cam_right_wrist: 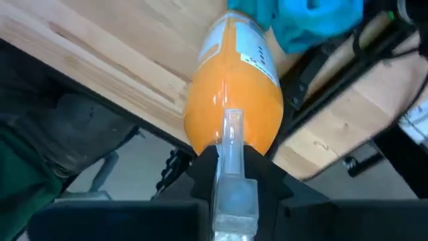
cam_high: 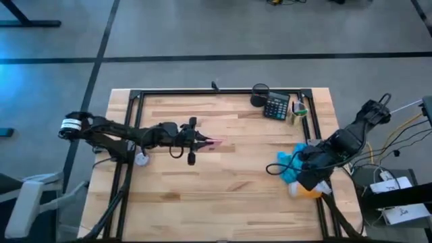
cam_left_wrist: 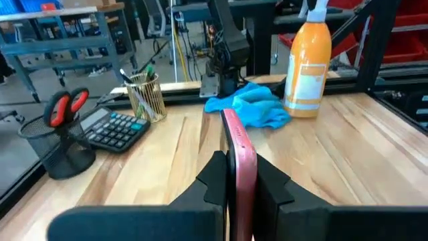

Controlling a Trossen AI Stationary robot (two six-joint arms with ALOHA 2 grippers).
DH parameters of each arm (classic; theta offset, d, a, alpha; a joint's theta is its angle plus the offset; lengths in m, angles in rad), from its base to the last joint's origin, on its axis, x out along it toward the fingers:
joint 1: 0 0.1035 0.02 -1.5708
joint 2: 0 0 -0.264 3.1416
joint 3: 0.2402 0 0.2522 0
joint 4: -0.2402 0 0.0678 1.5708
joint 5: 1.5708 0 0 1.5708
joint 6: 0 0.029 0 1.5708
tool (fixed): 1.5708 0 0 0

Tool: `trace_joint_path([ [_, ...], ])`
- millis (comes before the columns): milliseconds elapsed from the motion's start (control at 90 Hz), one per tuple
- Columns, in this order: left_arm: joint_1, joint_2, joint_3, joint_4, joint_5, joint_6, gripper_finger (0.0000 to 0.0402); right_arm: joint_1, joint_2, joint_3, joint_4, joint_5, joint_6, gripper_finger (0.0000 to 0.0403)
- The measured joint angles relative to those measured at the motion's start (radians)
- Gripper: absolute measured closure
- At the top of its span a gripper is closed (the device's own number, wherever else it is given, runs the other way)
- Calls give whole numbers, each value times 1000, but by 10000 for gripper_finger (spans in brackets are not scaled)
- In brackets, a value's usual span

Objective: Apply microfiber cloth
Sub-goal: Spray the cellphone with the spray bottle

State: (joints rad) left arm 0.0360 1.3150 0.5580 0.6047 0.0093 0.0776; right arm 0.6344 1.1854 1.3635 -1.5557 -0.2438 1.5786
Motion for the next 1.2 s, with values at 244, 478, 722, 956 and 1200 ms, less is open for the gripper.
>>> trace_joint_path([
  [244,0,-15,-5,-49,0,0,392,-112,98,132,6,87,-278,373],
  [478,0,-31,-2,-58,-31,-28,392,-325,244,241,20,145,-763,373],
  [722,0,-147,3,-225,-130,-35,393,-521,436,451,-10,77,-1214,373],
  [956,0,-213,3,-314,-185,-39,393,-650,610,654,-13,33,-1525,373],
  [1200,0,-219,3,-314,-186,-39,393,-717,742,749,-20,21,-1679,350],
])
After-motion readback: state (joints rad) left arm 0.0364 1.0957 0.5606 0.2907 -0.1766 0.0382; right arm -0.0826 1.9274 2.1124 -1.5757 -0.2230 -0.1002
